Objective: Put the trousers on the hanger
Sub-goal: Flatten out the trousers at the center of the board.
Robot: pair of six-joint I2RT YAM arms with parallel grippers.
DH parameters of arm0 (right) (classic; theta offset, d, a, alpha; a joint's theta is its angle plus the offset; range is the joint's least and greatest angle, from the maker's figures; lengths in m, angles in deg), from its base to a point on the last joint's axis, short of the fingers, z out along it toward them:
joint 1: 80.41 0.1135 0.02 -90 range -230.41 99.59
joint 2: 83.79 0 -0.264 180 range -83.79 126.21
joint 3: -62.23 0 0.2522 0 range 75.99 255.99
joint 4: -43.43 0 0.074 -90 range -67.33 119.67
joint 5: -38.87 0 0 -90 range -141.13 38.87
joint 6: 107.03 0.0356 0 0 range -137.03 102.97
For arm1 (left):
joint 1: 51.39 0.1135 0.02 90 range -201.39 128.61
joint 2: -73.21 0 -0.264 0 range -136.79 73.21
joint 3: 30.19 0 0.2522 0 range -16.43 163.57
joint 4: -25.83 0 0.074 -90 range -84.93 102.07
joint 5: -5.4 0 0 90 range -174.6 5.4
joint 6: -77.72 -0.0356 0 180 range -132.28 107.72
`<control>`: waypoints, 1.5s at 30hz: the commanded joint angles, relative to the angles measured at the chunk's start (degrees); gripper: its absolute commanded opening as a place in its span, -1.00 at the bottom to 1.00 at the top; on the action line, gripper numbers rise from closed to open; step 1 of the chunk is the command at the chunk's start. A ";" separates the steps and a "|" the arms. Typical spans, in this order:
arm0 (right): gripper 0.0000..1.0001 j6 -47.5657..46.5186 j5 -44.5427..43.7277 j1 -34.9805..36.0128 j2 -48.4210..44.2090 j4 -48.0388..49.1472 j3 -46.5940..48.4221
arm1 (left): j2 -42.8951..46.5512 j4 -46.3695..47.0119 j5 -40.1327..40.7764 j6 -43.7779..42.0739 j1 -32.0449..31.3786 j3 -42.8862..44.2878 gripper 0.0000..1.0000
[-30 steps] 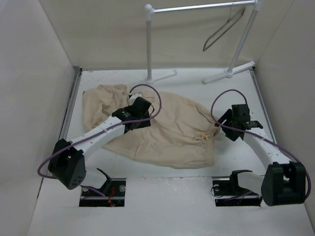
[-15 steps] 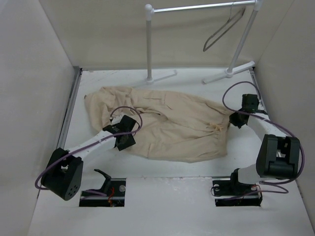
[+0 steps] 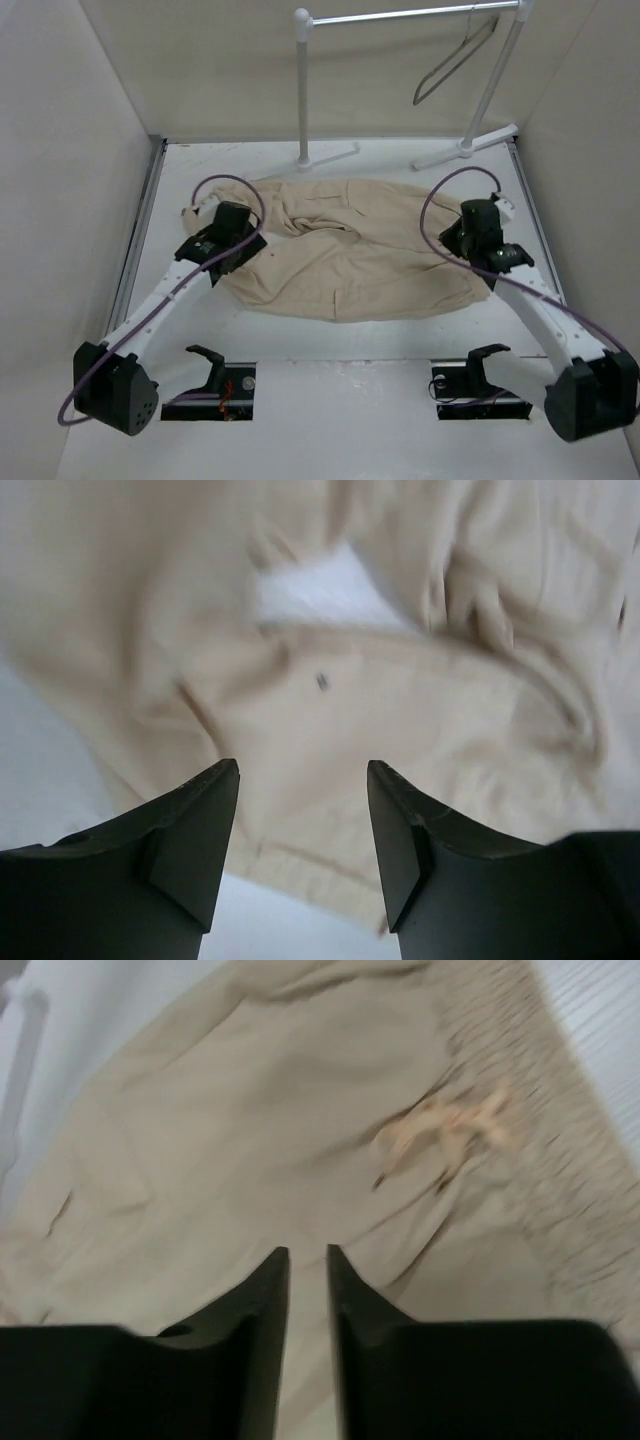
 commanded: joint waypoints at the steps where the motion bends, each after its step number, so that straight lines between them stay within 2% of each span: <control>1: -0.65 0.94 1.89 10.26 -7.74 -1.32 -5.59 | 1.58 -3.84 4.85 -5.73 10.19 1.70 0.05; 4: -0.65 1.21 8.04 20.99 -10.48 -1.50 -8.85 | -1.13 1.76 3.81 -6.79 21.69 0.91 0.05; 7: -0.48 3.05 8.67 29.35 -11.89 -1.68 -11.22 | -5.87 6.43 -0.23 -6.71 29.36 1.52 0.01; 9: -0.35 3.40 8.93 32.26 -11.98 -1.59 -12.63 | -9.04 8.98 -1.65 -6.71 32.79 2.22 -0.01; 13: 0.10 3.58 10.25 35.87 -11.89 -0.62 -14.39 | -15.89 14.69 -3.22 -9.25 36.41 3.89 0.06; 15: 0.18 3.58 10.34 36.58 -11.89 -0.53 -14.75 | -20.11 16.37 -5.59 -10.40 37.90 5.38 0.06; 21: 0.22 3.76 10.43 37.37 -13.38 -1.32 -15.10 | -29.69 19.10 -8.33 -12.15 40.02 10.65 0.03; 23: 0.22 3.76 10.17 37.37 -13.73 -1.67 -15.45 | -31.98 18.93 -8.07 -12.59 40.10 12.15 -0.14; 26: 0.27 4.63 8.24 35.80 -14.17 -2.38 -16.85 | -34.01 18.49 -8.15 -12.24 40.89 13.64 -0.55; 28: 0.38 5.25 7.53 33.17 -14.09 -1.86 -17.99 | -33.14 18.31 -7.89 -11.98 41.07 14.18 -0.79; 30: 0.41 5.69 8.23 28.95 -12.43 -0.72 -19.05 | -30.25 18.05 -7.37 -11.63 41.07 14.35 -0.88; 34: 0.42 5.34 11.13 21.39 -8.21 2.45 -20.28 | -19.29 15.07 -2.46 -10.93 40.72 12.25 -0.93; 38: 0.41 4.99 11.84 17.78 -5.74 3.77 -19.94 | -7.85 9.98 2.73 -10.14 39.67 7.25 -0.96; 40: 0.41 4.55 12.19 17.16 -4.86 4.47 -19.41 | -2.57 8.47 5.20 -9.87 39.40 3.04 -0.95; 42: 0.41 4.02 12.89 17.15 -4.16 5.18 -18.97 | -1.84 8.82 4.77 -9.96 40.19 0.04 -0.83; 45: 0.38 3.76 13.77 17.85 -3.37 5.36 -18.09 | -6.05 13.98 -3.11 -11.71 41.86 -0.24 -0.59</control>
